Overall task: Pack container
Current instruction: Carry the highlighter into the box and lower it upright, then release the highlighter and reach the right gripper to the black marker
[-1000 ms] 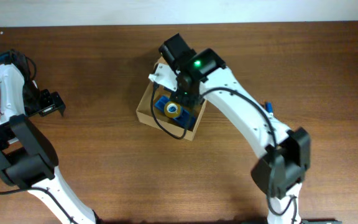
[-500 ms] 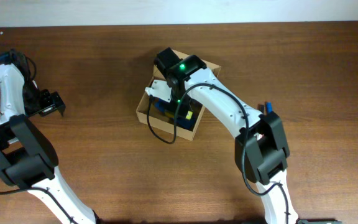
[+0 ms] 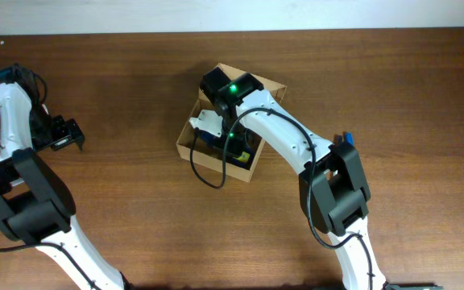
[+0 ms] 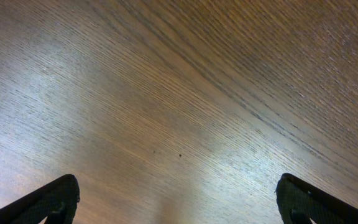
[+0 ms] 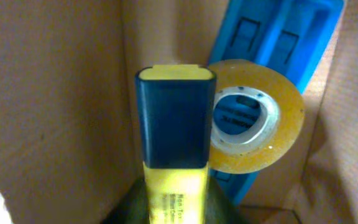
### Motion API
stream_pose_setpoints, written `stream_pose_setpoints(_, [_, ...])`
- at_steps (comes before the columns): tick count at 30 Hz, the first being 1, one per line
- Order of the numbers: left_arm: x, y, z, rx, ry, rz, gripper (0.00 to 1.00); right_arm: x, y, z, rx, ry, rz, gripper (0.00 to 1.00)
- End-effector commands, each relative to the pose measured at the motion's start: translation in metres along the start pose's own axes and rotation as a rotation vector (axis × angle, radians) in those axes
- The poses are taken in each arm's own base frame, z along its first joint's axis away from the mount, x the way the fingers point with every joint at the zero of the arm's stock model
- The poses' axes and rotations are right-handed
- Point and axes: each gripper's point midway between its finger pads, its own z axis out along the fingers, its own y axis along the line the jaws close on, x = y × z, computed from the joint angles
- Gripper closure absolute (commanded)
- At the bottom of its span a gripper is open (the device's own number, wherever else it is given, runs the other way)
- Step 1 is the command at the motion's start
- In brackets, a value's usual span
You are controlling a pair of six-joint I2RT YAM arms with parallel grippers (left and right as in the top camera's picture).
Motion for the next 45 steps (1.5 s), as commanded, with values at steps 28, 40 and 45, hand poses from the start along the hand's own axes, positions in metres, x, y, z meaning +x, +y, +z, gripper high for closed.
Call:
stream_pose_setpoints(28, [0.001, 0.000, 0.001, 0.006, 0.006, 0.014, 0.00, 0.072, -0.077, -0.239, 0.536, -0.210, 0.469, 0.47])
stream_pose_setpoints(40, [0.001, 0.000, 0.001, 0.006, 0.006, 0.014, 0.00, 0.262, -0.108, -0.194, 0.342, -0.235, 1.134, 0.50])
stream_pose_setpoints(45, [0.001, 0.000, 0.001, 0.006, 0.006, 0.014, 0.00, 0.272, -0.083, -0.105, 0.136, -0.093, 1.190, 0.52])
